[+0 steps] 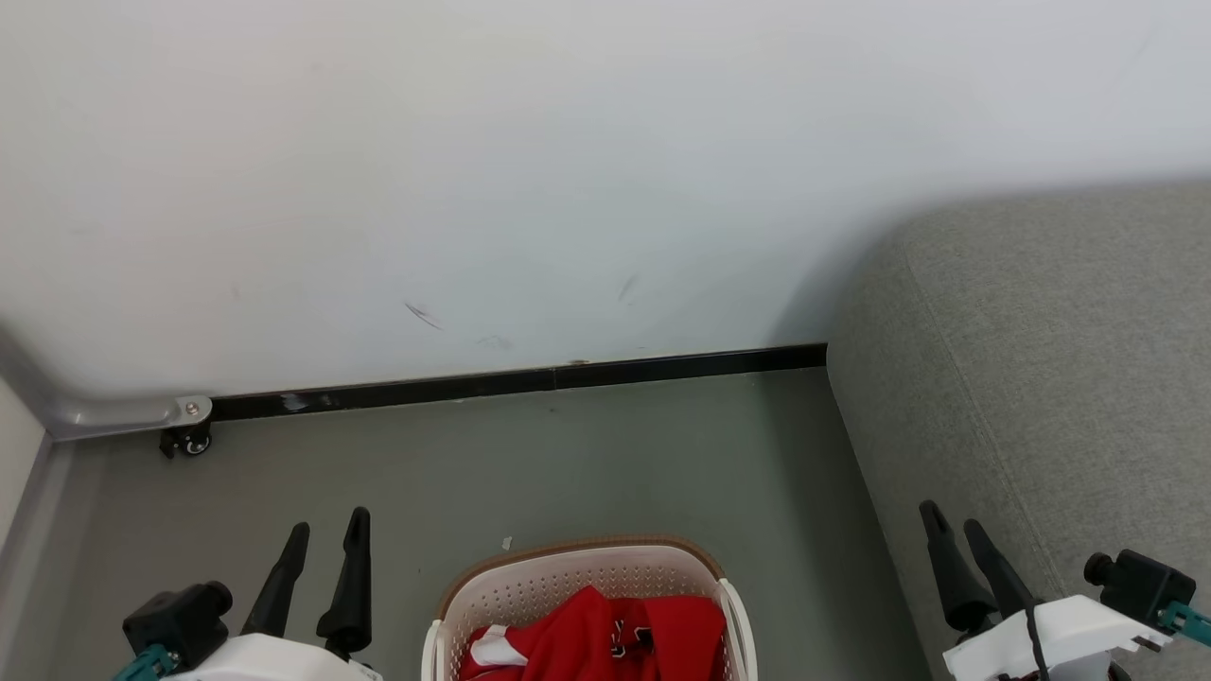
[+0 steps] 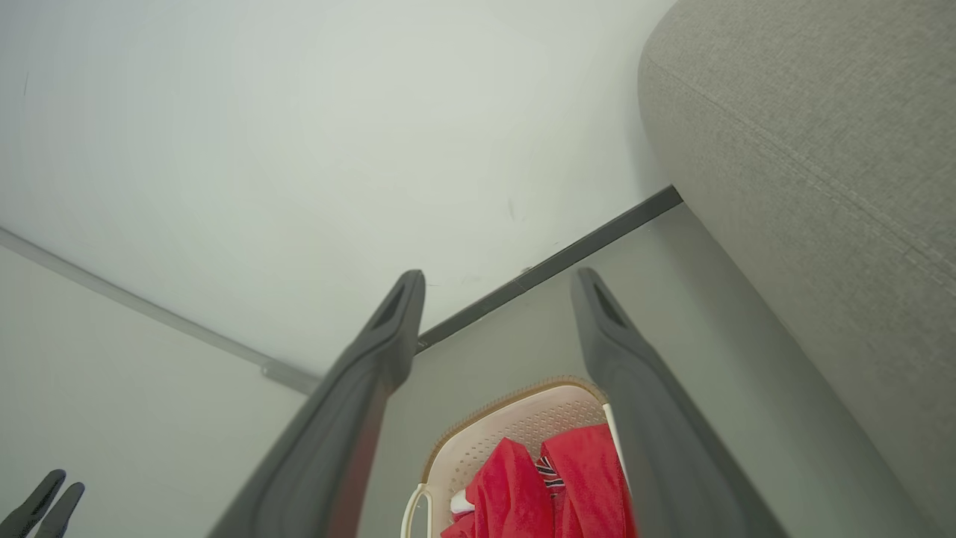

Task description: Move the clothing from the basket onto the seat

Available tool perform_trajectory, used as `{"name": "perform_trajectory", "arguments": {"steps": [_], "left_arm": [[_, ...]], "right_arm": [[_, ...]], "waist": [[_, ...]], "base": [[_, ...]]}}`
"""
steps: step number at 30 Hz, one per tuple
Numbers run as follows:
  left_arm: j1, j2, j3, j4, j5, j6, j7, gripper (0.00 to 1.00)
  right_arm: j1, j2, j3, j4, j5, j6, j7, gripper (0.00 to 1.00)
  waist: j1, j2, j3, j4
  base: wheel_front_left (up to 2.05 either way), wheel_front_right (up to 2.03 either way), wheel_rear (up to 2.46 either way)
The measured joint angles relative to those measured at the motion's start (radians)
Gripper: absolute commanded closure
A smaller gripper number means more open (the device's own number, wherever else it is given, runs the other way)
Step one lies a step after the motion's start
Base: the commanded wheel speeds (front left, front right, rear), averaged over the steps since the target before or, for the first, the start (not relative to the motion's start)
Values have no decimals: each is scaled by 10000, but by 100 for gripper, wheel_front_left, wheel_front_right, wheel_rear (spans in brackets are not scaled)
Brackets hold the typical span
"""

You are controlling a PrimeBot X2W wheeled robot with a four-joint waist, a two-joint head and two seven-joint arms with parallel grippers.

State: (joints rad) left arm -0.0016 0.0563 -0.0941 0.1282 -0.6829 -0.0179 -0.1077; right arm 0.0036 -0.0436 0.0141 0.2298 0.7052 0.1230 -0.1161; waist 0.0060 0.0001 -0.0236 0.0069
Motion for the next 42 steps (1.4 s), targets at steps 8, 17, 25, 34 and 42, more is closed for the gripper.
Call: {"name": "perform_trajectory", "arguments": {"steps": [8,17,25,34,42], "left_arm": [[139,8,-242,-48,1363,343,-307,0],[142,10,-477,-132,2658,612,-633,0],[155,12,-608,-140,3783,825,-943,0],[327,15,-646,73,4955,1166,-1246,0],[336,13,-550,286,5545,1478,-1415,0]], "right_arm": [[112,10,109,-17,-1743,2,-290,0],[123,19,332,8,-3319,2,-608,0],[123,19,414,13,-4548,4,-826,0],[122,19,591,-6,-5762,4,-1143,0],[121,19,633,-23,-6429,6,-1317,0]], "waist": [[-41,0,47,15],[-49,0,69,21],[-52,0,74,31],[-53,0,58,49],[-54,0,46,49]], "base": [[0,0,0],[0,0,0],[0,0,0],[0,0,0],[0,0,0]]}}
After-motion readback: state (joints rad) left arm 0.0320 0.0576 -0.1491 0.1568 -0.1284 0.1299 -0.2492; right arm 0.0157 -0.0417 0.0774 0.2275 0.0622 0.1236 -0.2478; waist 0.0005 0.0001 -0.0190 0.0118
